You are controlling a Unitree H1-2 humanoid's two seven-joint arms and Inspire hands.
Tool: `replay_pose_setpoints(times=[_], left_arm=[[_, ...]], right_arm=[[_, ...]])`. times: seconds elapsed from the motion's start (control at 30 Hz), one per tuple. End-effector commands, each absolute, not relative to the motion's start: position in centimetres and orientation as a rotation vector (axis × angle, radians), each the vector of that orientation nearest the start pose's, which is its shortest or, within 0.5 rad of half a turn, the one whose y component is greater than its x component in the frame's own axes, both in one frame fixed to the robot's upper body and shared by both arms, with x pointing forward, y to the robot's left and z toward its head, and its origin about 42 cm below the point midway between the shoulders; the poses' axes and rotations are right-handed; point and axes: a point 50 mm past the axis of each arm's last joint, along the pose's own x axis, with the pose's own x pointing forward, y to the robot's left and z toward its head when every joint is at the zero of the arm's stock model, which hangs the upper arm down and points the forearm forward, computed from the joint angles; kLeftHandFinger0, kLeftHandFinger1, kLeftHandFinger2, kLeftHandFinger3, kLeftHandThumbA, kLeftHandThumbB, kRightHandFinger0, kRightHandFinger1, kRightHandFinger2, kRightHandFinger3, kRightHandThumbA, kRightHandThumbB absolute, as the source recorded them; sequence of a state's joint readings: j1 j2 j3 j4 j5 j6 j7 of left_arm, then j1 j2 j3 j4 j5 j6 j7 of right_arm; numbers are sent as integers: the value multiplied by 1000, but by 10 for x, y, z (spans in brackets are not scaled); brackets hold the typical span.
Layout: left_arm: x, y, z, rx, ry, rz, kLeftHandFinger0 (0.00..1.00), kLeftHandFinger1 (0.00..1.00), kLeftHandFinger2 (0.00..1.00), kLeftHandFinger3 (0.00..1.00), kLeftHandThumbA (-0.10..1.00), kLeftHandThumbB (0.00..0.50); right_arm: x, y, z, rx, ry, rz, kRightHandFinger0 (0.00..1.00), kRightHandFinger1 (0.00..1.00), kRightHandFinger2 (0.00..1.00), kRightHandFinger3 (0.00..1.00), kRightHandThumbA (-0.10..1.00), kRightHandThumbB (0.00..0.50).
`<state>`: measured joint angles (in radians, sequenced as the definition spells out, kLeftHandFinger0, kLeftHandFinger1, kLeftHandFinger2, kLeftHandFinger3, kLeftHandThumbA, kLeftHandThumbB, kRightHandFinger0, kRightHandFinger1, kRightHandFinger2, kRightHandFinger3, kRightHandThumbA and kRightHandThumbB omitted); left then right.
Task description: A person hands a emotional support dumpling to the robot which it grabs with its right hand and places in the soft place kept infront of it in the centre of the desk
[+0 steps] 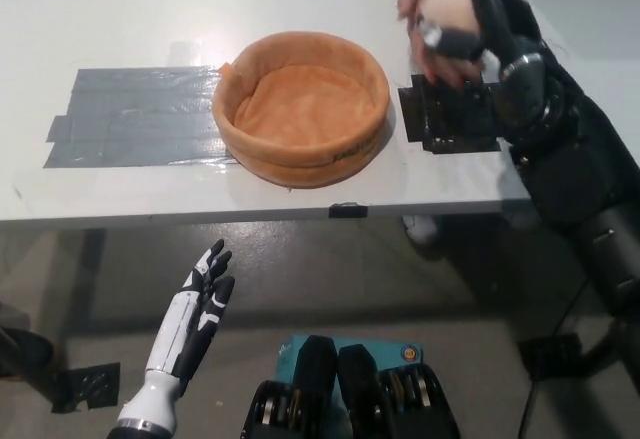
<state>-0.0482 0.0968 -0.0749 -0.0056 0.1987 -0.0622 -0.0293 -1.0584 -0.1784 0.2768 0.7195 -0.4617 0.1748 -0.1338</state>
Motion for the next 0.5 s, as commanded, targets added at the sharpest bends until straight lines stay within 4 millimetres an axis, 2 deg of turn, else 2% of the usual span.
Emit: replay_pose_setpoints(times=[0.0, 0.03, 0.07, 0.13, 0.2, 0.23, 0.27, 0.33, 0.37, 0.47], left_arm=[[303, 217, 130, 324, -181, -115, 1000, 1000, 1000, 1000, 933, 37], [302, 217, 129, 329, -179, -114, 1000, 1000, 1000, 1000, 933, 37], [300, 217, 128, 321, -173, -113, 1000, 1000, 1000, 1000, 932, 38], [299, 217, 128, 317, -165, -114, 1000, 1000, 1000, 1000, 926, 36], [296, 216, 128, 313, -162, -113, 1000, 1000, 1000, 1000, 911, 32], [297, 215, 128, 313, -162, -112, 1000, 1000, 1000, 1000, 910, 32], [296, 216, 128, 314, -161, -111, 1000, 1000, 1000, 1000, 909, 34], [297, 215, 129, 317, -161, -112, 1000, 1000, 1000, 1000, 908, 36], [298, 215, 129, 322, -167, -112, 1000, 1000, 1000, 1000, 908, 36], [297, 213, 129, 331, -175, -122, 1000, 1000, 1000, 1000, 905, 32]], right_arm=[[532, -92, 411, -802, -661, -70, 1, 188, 450, 468, -100, 222], [529, -82, 412, -819, -664, -59, 0, 157, 501, 468, -100, 223], [527, -74, 410, -812, -656, -40, 0, 167, 524, 473, -100, 211], [526, -58, 405, -785, -643, 12, 19, 256, 685, 537, -100, 190], [529, -42, 392, -788, -653, 47, 2, 273, 688, 530, -100, 188], [529, -40, 391, -789, -662, 46, 0, 279, 698, 534, -100, 189], [530, -29, 382, -795, -627, 70, 6, 323, 780, 612, -100, 208], [532, -21, 376, -816, -619, 76, 0, 324, 803, 635, -100, 205], [535, -17, 372, -823, -607, 92, 0, 351, 852, 679, -100, 183], [540, -6, 354, -880, -559, 134, 0, 367, 872, 719, -100, 210]])
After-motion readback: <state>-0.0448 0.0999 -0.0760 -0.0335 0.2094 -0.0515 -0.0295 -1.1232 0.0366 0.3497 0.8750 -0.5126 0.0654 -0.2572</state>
